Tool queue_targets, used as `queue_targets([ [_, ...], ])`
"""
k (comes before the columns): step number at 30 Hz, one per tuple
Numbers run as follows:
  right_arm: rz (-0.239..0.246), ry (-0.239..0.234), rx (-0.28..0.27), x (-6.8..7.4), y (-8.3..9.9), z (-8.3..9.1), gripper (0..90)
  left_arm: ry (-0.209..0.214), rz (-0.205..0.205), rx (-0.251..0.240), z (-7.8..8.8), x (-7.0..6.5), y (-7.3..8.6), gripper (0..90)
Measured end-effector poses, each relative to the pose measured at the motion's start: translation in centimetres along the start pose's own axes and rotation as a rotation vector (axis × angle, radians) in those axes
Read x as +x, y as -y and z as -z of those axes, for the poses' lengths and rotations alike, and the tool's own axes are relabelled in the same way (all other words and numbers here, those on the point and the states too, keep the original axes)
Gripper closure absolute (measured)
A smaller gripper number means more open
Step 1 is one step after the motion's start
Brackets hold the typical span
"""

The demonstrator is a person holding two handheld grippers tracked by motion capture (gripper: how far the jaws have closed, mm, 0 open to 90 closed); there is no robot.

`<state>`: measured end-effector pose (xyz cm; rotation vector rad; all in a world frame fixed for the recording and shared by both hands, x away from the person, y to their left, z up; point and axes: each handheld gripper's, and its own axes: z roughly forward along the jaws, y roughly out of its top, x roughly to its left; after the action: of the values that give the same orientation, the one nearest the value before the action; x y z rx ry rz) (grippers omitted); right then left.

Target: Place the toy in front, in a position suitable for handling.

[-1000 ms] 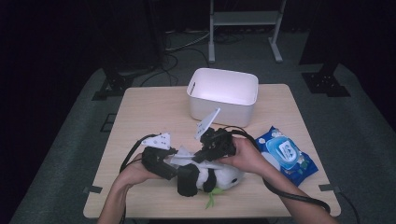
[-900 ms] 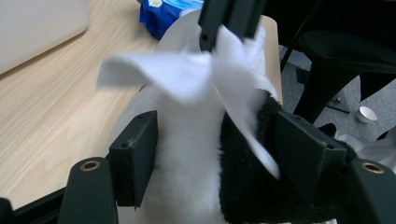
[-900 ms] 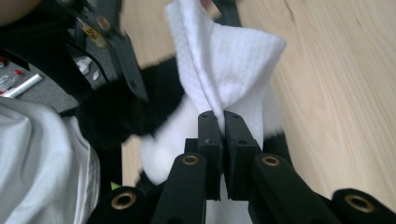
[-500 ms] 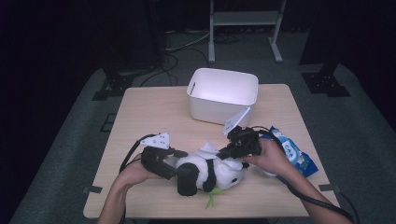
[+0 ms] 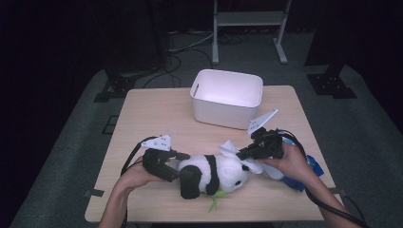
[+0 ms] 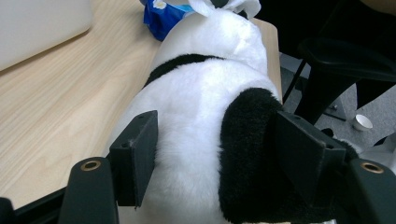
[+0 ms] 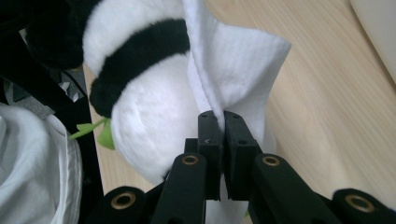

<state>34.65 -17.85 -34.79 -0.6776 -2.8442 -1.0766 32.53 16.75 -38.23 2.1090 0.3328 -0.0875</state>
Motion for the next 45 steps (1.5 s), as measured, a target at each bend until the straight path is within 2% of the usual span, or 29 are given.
queue_targets([
  [8, -0.055, 0.005, -0.012, -1.4, 2.6, 0.1, 85.9, -0.001, 0.003, 0.0, 0.0, 0.0, 0.0, 31.7],
  [13, -0.056, 0.005, -0.011, -1.1, 3.0, 0.4, 85.9, -0.002, 0.005, 0.001, 0.0, 0.0, 0.0, 31.7],
  [19, -0.006, 0.001, -0.005, 0.4, 1.4, 0.4, 85.8, -0.006, 0.001, 0.004, 0.0, 0.0, -0.1, 31.6],
  [26, 0.07, -0.024, 0.002, 2.0, -1.4, -0.6, 85.8, -0.008, 0.001, -0.002, 0.0, -0.1, -0.1, 31.4],
  [31, 0.115, -0.058, 0.026, 3.3, -3.6, -2.2, 85.8, -0.007, -0.003, -0.002, -0.1, -0.2, -0.2, 31.4],
  [33, 0.145, -0.072, 0.045, 3.7, -4.3, -3.2, 85.8, -0.007, -0.008, 0.001, -0.1, -0.3, -0.2, 31.3],
  [36, 0.164, -0.082, 0.074, 4.2, -5.2, -4.7, 85.7, -0.011, -0.009, 0.002, -0.1, -0.3, -0.2, 31.3],
  [38, 0.168, -0.075, 0.077, 4.2, -5.6, -5.2, 85.8, -0.015, -0.002, 0.0, 0.0, -0.2, -0.1, 31.1],
  [41, 0.153, -0.069, 0.06, 3.7, -5.9, -5.2, 85.8, -0.008, 0.0, -0.005, -0.1, -0.2, -0.1, 31.2],
  [43, 0.149, -0.045, 0.065, 3.5, -6.0, -5.1, 85.8, -0.009, -0.004, -0.001, -0.1, -0.2, -0.2, 31.2],
  [45, 0.144, -0.046, 0.067, 3.4, -5.8, -5.2, 85.8, -0.01, -0.004, 0.0, -0.1, -0.2, -0.2, 31.2],
])
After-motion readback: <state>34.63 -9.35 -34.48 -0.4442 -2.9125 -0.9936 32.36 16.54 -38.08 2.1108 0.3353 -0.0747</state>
